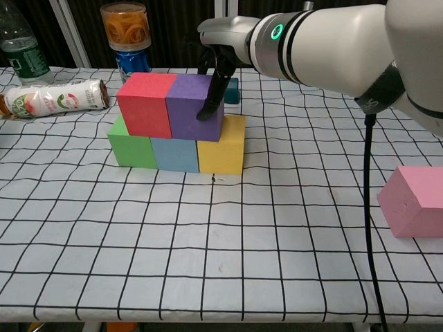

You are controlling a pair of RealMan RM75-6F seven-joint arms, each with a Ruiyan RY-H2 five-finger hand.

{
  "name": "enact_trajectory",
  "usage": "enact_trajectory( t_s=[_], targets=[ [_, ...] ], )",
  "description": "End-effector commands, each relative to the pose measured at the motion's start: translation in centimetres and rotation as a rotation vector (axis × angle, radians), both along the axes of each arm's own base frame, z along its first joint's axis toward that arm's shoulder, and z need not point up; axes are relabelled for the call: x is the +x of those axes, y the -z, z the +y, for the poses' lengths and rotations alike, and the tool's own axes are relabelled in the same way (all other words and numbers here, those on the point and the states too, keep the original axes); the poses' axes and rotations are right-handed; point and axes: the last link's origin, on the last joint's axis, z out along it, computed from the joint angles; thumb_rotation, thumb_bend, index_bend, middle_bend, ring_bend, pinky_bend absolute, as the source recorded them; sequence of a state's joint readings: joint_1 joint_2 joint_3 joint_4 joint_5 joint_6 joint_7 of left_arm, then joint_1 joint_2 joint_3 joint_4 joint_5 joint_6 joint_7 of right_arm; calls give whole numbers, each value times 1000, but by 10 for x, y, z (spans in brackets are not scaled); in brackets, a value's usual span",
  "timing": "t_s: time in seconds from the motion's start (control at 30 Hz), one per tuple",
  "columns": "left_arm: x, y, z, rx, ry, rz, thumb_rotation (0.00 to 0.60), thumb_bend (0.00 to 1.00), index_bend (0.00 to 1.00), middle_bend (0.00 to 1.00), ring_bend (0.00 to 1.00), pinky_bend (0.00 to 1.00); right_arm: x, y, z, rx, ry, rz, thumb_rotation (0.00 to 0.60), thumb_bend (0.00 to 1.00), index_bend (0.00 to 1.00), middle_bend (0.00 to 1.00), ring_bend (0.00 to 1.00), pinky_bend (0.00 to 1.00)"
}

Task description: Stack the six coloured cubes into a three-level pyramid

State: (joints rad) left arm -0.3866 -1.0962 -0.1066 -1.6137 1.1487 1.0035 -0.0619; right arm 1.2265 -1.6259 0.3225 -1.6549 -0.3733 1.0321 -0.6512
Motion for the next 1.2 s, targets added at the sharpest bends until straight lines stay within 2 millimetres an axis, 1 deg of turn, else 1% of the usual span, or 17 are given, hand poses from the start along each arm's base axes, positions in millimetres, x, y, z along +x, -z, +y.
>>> enact_trajectory(
  t_s=[0.03, 0.13, 0.23, 0.3, 0.43, 0.5, 0.53, 0.63, 0.67, 0.73, 0.77, 0.87, 0.9, 0.97, 1.0, 1.1, 1.2],
  targets=[
    [0, 0, 0, 0, 0, 0, 600, 109, 68, 73, 99, 86, 0, -1, 0, 1, -1, -1, 600, 90, 0, 279, 13, 0],
    [0, 0, 0, 0, 0, 1, 600, 108, 68, 73, 99, 86, -1, -3, 1, 3, -4, -5, 600, 86, 0, 211, 1, 0],
    [1, -1, 0, 2, 4, 1, 600, 108, 68, 73, 99, 86, -2, -9, 3, 1, -4, -20, 600, 80, 0, 166, 0, 0],
    [2, -1, -1, 3, 7, 2, 600, 109, 68, 73, 99, 86, -4, -17, 4, -6, -7, -34, 600, 79, 0, 144, 0, 0],
    [4, -3, -2, 9, 13, 4, 600, 108, 68, 73, 99, 86, -16, -43, 10, -35, -11, -71, 600, 79, 0, 126, 0, 0],
    [5, -4, -3, 12, 17, 7, 600, 109, 68, 73, 99, 86, -31, -61, 16, -60, -7, -89, 600, 79, 0, 133, 0, 0],
    [5, -4, -3, 15, 19, 9, 600, 109, 68, 73, 99, 86, -41, -72, 21, -73, -2, -99, 600, 79, 0, 138, 0, 0],
    [6, -5, -4, 24, 22, 7, 600, 109, 68, 72, 99, 86, -69, -94, 35, -91, 21, -116, 600, 80, 0, 165, 0, 0],
    [7, -6, -4, 29, 24, 6, 600, 109, 68, 73, 99, 86, -83, -103, 42, -94, 34, -123, 600, 80, 0, 173, 0, 0],
    [8, -6, -5, 35, 27, 5, 600, 109, 69, 73, 99, 86, -104, -114, 54, -97, 54, -132, 600, 81, 0, 188, 0, 0],
    [9, -6, -5, 36, 29, 5, 600, 109, 68, 73, 99, 86, -118, -121, 63, -99, 64, -136, 600, 81, 0, 191, 0, 0],
    [10, -5, -4, 36, 31, 7, 600, 109, 68, 72, 100, 86, -148, -133, 83, -109, 81, -148, 600, 67, 0, 204, 0, 0],
    [10, -5, -4, 37, 30, 7, 600, 109, 68, 73, 100, 86, -161, -137, 92, -113, 89, -150, 600, 57, 0, 207, 0, 0],
    [11, -5, -4, 38, 30, 7, 600, 109, 68, 73, 99, 86, -179, -144, 106, -116, 103, -154, 600, 31, 0, 213, 0, 0],
    [12, -5, -4, 39, 29, 7, 600, 109, 68, 73, 100, 86, -192, -147, 115, -118, 116, -157, 600, 19, 0, 215, 0, 0],
    [13, -5, -3, 42, 25, 7, 600, 108, 68, 73, 100, 86, -221, -151, 134, -116, 148, -148, 600, 0, 0, 216, 0, 0],
    [14, -5, -2, 38, 21, 5, 600, 109, 69, 73, 99, 86, -246, -149, 149, -106, 178, -132, 600, 0, 0, 215, 0, 0]
  ],
)
